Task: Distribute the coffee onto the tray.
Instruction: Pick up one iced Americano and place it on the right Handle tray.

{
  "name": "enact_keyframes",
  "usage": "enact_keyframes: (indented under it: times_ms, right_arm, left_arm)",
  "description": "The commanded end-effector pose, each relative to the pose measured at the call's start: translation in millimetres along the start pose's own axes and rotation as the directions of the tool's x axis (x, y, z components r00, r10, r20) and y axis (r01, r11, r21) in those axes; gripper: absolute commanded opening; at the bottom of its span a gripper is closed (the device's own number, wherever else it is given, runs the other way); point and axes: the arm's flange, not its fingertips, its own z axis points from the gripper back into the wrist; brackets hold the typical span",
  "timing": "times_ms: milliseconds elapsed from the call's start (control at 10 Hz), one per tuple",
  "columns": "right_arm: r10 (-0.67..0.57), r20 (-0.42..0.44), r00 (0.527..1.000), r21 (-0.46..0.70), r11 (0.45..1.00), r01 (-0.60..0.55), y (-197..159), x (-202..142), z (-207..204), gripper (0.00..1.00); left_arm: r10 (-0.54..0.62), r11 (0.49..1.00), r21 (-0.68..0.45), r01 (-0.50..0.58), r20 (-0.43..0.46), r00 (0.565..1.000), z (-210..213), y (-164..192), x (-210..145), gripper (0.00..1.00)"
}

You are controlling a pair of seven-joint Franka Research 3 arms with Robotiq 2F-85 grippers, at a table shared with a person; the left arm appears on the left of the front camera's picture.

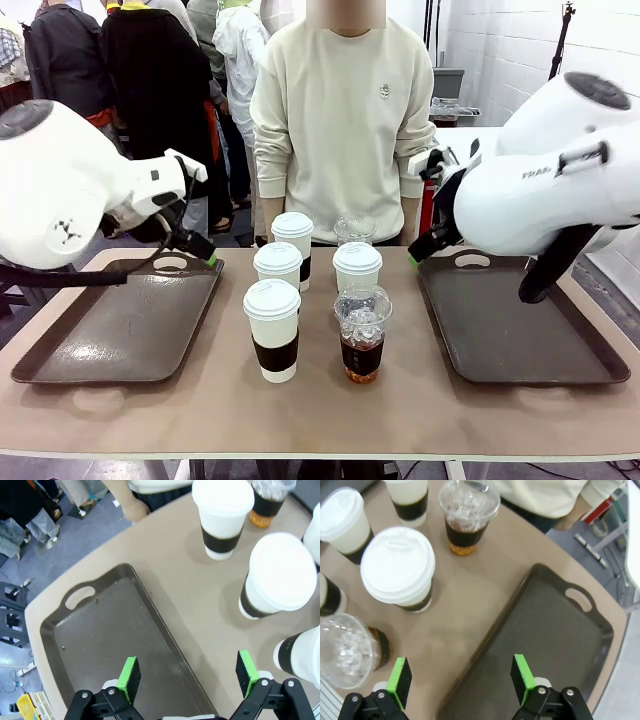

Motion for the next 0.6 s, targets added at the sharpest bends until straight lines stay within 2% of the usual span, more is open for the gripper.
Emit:
enact_keyframes:
  times_ms: [0, 300, 500]
  right_arm:
    - [-0.017, 0.066, 0.998, 0.100, 0.995, 0.010, -15, 4, 30, 1.00]
    - [-0.115, 0.135, 0.984, 0.180, 0.980, 0.089, -36, 5, 63, 1.00]
    - [-0.179, 0.173, 0.968, 0.278, 0.952, 0.127, -50, -3, 70, 1.00]
  left_arm:
    - [0.048, 0.997, -0.056, -0.044, 0.060, 0.997, 41, 12, 16, 1.00]
    - [0.183, 0.979, -0.109, -0.175, 0.075, 0.980, 78, 40, 38, 1.00]
    - [0.245, 0.959, -0.169, -0.228, 0.088, 0.965, 85, 59, 35, 1.00]
